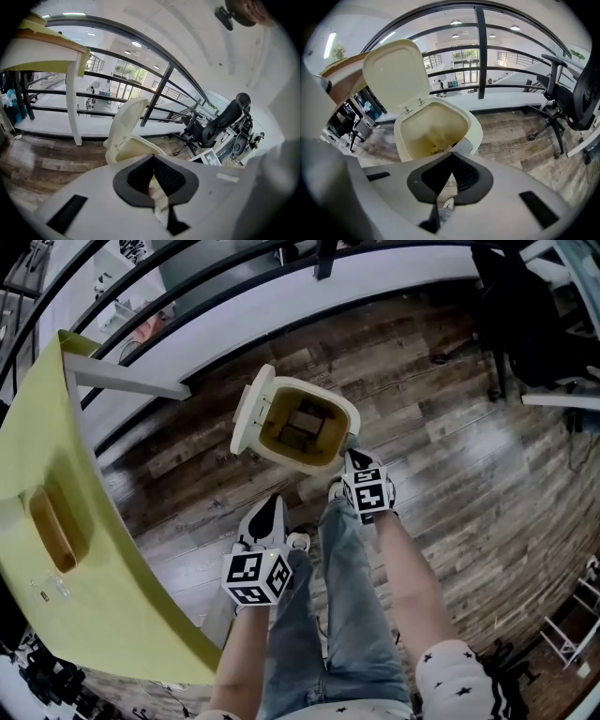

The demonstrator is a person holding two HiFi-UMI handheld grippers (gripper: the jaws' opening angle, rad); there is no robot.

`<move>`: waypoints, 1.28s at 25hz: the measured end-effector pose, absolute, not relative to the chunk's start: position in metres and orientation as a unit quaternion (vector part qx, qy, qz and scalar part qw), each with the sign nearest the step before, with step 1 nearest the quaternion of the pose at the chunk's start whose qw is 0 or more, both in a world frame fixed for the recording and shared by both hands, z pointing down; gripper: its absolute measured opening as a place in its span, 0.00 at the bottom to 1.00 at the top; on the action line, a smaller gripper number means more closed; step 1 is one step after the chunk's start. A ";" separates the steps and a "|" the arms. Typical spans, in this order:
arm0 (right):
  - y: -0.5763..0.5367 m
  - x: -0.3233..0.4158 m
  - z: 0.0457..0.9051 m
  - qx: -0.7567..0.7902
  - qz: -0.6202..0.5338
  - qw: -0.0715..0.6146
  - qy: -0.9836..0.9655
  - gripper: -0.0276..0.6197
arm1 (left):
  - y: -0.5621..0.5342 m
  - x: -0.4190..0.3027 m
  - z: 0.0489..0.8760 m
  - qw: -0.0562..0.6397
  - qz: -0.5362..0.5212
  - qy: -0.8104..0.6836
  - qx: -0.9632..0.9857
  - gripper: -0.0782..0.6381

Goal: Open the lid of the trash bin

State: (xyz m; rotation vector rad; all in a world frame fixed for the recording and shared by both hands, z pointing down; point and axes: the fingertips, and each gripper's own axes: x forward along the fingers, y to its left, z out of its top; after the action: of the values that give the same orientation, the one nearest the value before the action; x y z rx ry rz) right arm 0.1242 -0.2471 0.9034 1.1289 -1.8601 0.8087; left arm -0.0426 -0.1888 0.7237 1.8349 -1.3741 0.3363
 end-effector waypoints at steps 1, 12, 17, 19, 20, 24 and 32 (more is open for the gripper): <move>-0.245 0.123 0.900 0.446 0.318 0.396 -0.737 0.03 | -0.188 -0.043 0.722 0.400 0.133 -0.544 0.726 0.13; -0.224 0.110 0.821 0.454 0.306 0.345 -0.763 0.03 | -0.176 -0.040 0.681 0.385 0.127 -0.544 0.734 0.13; -0.210 0.104 0.762 0.470 0.299 0.309 -0.771 0.03 | -0.162 -0.039 0.651 0.382 0.127 -0.539 0.740 0.13; -0.203 0.102 0.739 0.473 0.293 0.300 -0.775 0.03 | -0.156 -0.038 0.639 0.382 0.126 -0.537 0.742 0.13; -0.199 0.102 0.728 0.474 0.290 0.297 -0.777 0.03 | -0.153 -0.037 0.634 0.381 0.126 -0.536 0.743 0.13; -0.179 0.099 0.685 0.478 0.276 0.284 -0.784 0.03 | -0.138 -0.038 0.611 0.379 0.124 -0.533 0.746 0.13; -0.136 0.095 0.611 0.492 0.263 0.255 -0.789 0.03 | -0.111 -0.042 0.564 0.367 0.119 -0.528 0.756 0.13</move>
State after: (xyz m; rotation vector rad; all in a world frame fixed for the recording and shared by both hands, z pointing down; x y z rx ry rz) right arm 0.0948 -0.1359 0.6108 1.3367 -2.1436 0.7144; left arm -0.0420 -0.1109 0.5642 1.9432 -1.3557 0.3067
